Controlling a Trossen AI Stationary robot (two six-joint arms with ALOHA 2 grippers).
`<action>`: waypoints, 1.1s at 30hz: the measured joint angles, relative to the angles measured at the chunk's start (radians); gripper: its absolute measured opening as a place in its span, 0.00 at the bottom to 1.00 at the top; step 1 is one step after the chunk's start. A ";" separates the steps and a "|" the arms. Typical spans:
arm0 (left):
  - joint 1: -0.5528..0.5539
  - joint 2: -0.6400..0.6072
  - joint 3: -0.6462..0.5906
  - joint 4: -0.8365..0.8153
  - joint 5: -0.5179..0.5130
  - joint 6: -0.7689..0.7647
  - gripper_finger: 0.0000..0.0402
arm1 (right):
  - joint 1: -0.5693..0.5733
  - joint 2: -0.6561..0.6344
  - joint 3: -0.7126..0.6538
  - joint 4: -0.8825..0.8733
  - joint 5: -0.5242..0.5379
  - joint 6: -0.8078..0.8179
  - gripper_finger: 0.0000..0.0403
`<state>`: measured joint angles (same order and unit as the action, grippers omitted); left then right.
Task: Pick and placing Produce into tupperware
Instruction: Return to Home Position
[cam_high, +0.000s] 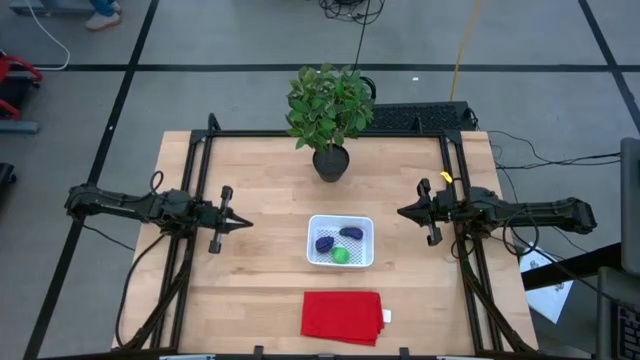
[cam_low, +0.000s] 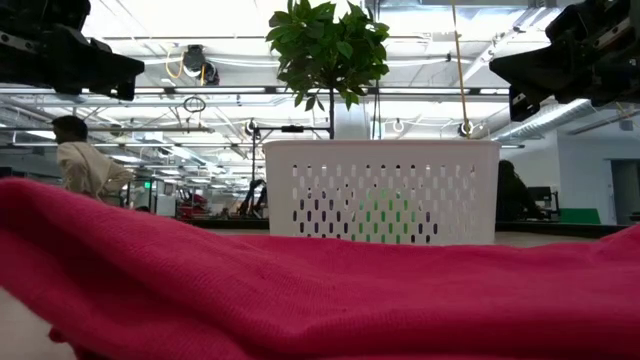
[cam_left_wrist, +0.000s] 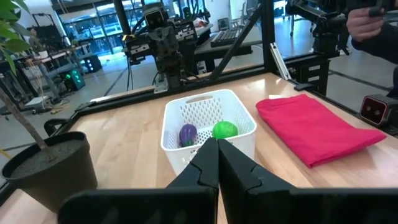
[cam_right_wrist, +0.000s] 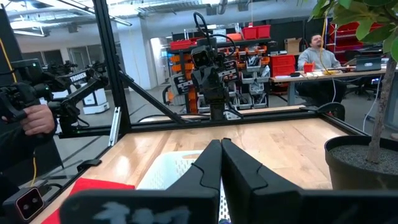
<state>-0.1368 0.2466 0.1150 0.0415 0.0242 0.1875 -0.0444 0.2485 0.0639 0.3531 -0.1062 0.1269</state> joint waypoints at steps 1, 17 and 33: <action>0.000 0.000 0.000 0.004 0.000 0.000 0.00 | 0.000 0.000 0.000 0.000 0.000 0.000 0.00; 0.000 0.000 0.000 0.011 0.000 -0.002 0.00 | 0.000 0.000 0.000 -0.007 0.000 0.000 0.00; 0.000 0.001 0.000 0.011 0.000 -0.013 0.02 | 0.000 0.000 0.000 -0.007 0.000 0.000 0.00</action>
<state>-0.1368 0.2474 0.1150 0.0522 0.0238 0.1744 -0.0441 0.2485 0.0635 0.3462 -0.1066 0.1268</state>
